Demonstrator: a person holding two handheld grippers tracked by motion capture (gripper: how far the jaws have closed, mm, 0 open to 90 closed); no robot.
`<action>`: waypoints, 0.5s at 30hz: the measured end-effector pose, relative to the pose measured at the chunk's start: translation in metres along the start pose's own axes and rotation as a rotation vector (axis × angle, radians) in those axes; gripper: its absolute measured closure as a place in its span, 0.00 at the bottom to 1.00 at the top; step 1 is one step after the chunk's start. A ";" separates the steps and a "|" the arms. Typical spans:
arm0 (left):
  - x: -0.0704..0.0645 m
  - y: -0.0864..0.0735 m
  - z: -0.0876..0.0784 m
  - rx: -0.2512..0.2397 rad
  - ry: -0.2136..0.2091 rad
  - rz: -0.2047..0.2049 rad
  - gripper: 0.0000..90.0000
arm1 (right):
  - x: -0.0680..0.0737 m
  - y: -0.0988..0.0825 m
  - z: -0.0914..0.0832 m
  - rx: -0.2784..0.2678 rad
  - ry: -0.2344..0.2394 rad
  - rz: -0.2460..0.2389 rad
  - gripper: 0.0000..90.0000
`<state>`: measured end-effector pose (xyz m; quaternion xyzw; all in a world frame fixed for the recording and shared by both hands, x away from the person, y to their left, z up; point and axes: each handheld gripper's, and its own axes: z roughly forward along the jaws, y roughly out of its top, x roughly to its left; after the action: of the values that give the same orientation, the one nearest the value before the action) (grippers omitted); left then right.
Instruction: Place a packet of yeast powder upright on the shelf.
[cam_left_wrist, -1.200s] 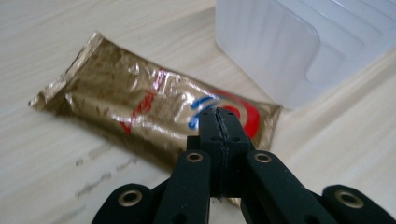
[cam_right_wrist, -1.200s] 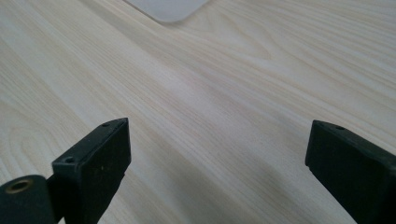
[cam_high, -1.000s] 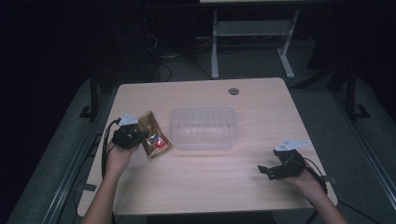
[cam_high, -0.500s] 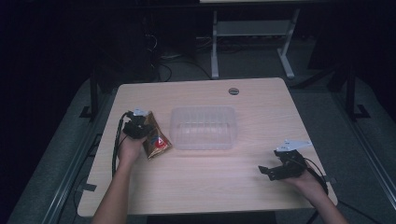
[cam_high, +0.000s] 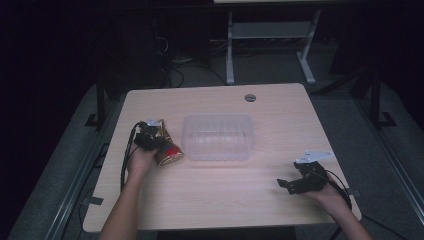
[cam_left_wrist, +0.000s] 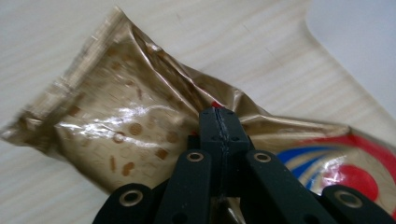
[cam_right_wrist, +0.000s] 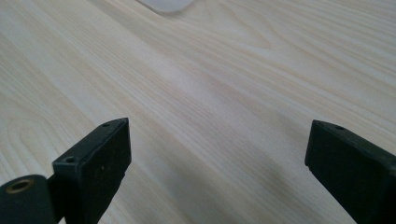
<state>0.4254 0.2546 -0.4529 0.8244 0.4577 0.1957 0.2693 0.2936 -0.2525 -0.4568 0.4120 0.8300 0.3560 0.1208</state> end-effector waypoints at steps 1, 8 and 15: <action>0.000 0.000 0.000 0.002 0.000 0.001 1.00 | 0.000 0.000 0.000 -0.001 0.000 -0.001 0.07; 0.001 -0.003 -0.003 0.025 -0.037 -0.018 1.00 | 0.000 -0.001 -0.001 -0.003 0.000 0.000 0.07; 0.001 -0.016 -0.013 0.015 -0.104 -0.053 1.00 | -0.001 0.000 -0.001 -0.003 -0.003 0.003 0.07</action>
<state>0.4080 0.2660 -0.4527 0.8231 0.4662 0.1421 0.2916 0.2936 -0.2538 -0.4560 0.4136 0.8287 0.3568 0.1220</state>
